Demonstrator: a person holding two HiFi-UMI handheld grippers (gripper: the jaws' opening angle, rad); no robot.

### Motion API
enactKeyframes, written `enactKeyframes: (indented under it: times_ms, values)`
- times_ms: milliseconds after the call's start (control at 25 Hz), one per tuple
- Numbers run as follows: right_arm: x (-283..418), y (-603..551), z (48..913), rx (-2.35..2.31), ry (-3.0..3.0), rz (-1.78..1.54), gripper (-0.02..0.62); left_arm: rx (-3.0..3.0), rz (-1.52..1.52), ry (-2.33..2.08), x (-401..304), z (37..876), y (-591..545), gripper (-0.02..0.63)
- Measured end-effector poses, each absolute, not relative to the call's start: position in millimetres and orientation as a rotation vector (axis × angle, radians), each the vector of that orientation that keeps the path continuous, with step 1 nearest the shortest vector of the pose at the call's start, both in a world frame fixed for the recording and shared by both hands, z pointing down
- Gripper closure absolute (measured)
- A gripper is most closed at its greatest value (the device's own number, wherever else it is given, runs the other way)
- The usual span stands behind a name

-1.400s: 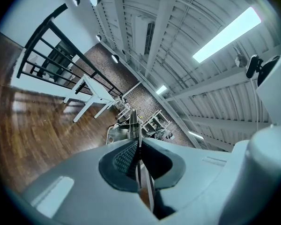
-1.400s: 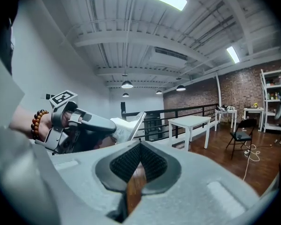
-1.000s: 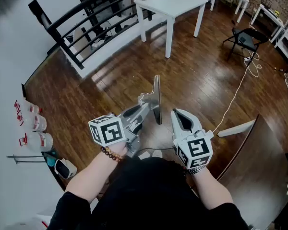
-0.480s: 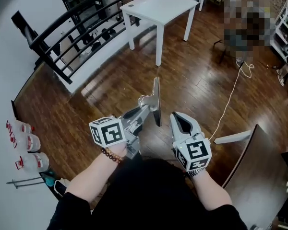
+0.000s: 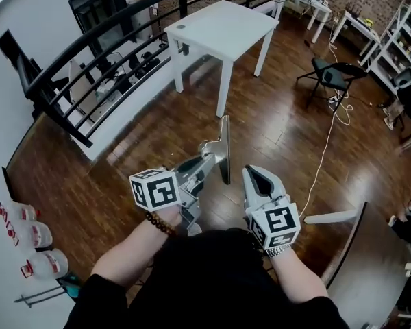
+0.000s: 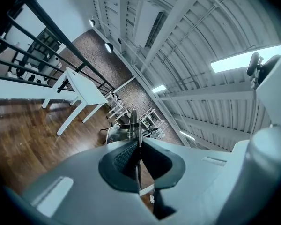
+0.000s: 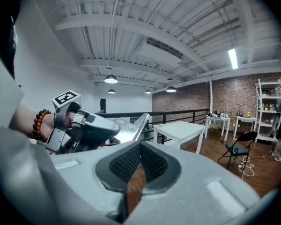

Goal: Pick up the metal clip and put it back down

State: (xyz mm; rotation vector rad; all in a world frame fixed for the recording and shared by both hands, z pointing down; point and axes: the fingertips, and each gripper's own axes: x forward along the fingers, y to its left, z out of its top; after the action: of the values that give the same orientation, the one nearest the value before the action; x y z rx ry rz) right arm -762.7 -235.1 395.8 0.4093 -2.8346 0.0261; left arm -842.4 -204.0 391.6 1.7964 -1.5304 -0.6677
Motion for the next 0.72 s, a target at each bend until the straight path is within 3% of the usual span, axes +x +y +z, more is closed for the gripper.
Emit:
enactKeyframes:
  times_ms: [720]
  values:
    - [-896.9, -383.5, 401.3, 0.276, -2.85, 0.059, 0.603, 1.706, -0.686, -1.628, -975.1, 394.9, -344.0, 0.585]
